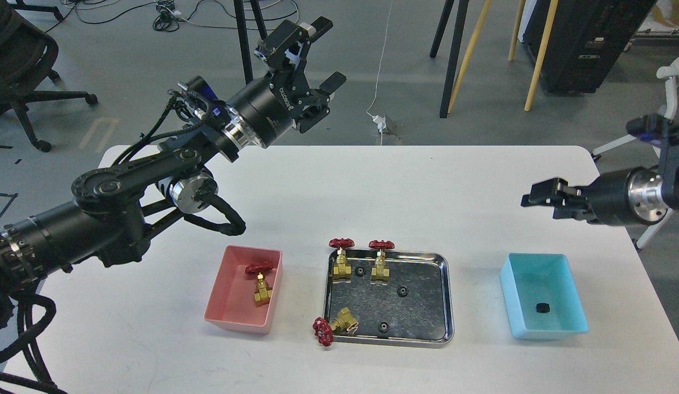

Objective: Place valve in pink box and gear in blue box
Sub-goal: 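Move the gear over the blue box and release it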

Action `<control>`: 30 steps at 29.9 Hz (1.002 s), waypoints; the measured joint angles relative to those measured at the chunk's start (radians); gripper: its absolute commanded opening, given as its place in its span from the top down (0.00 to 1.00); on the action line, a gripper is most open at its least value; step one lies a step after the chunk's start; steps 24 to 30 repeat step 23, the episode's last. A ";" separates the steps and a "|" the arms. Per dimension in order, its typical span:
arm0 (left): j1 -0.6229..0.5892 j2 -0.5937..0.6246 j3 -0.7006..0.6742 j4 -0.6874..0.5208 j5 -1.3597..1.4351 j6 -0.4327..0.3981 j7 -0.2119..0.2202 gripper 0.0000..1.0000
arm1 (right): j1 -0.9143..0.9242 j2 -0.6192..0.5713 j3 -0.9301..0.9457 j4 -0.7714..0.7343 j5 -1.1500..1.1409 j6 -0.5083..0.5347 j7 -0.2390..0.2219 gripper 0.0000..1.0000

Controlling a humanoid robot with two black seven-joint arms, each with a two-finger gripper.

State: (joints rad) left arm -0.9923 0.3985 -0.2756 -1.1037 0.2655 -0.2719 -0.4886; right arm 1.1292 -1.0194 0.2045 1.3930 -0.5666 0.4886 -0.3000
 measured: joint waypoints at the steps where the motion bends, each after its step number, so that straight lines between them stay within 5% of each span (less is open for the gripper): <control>1: -0.004 0.017 -0.006 0.008 0.000 -0.066 0.000 0.01 | 0.000 0.017 0.055 -0.051 0.091 0.000 0.007 0.28; 5: -0.050 0.059 -0.026 0.089 -0.012 -0.201 0.000 0.01 | -0.002 0.113 0.230 -0.258 0.402 0.000 0.024 0.25; 12: -0.117 -0.035 -0.070 0.492 -0.166 -0.217 0.000 0.00 | -0.043 0.388 0.426 -0.664 0.770 0.000 0.071 0.12; 16: -0.127 -0.123 -0.071 0.683 -0.231 -0.217 0.000 0.00 | -0.083 0.495 0.461 -0.768 0.826 0.000 0.073 0.04; 23: -0.079 -0.187 -0.112 0.719 -0.246 -0.217 0.000 0.00 | -0.102 0.624 0.563 -0.890 0.834 0.000 0.074 0.01; 30: -0.079 -0.187 -0.112 0.719 -0.246 -0.217 0.000 0.00 | -0.102 0.624 0.563 -0.890 0.834 0.000 0.074 0.01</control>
